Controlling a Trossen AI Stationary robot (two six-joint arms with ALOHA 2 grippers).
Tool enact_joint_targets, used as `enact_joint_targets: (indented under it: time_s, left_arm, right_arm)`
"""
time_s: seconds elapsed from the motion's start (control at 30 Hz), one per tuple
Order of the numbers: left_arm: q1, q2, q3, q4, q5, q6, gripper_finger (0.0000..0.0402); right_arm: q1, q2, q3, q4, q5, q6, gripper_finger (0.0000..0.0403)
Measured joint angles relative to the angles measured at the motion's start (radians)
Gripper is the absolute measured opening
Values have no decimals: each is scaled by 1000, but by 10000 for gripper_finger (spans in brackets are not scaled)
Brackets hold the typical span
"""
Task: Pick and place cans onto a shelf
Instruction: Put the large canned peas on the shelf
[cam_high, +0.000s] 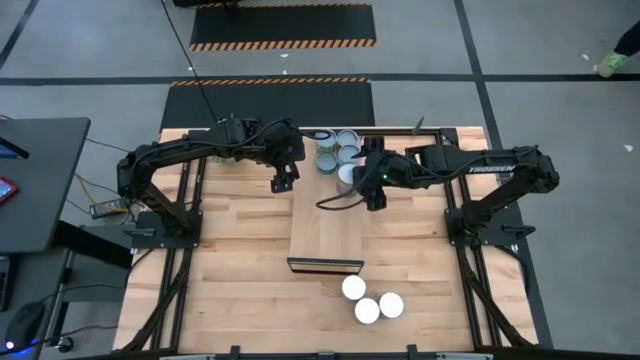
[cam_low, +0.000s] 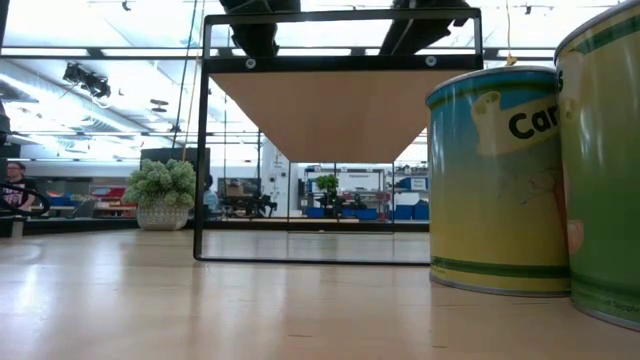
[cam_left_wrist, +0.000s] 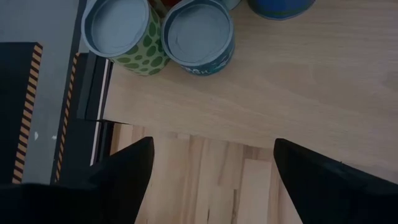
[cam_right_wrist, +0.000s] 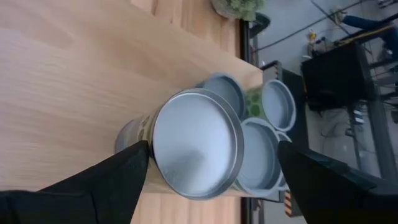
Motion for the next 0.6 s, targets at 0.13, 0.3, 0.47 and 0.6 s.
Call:
enact_joint_targets:
  time_s: [0.13,0.3,0.47,0.6]
  left_arm:
    - [0,0,0,-3,0,0,337]
    - [-3,0,0,-12,0,-1,337]
    - [-3,0,0,-17,1,0,337]
    - [-3,0,0,-17,1,0,337]
  right_arm:
    - [5,-2,0,11,-16,14,364]
    - [44,-20,0,20,-42,66,364]
    - [92,-45,0,6,-42,132,364]
    - [113,-64,0,-80,-49,215,364]
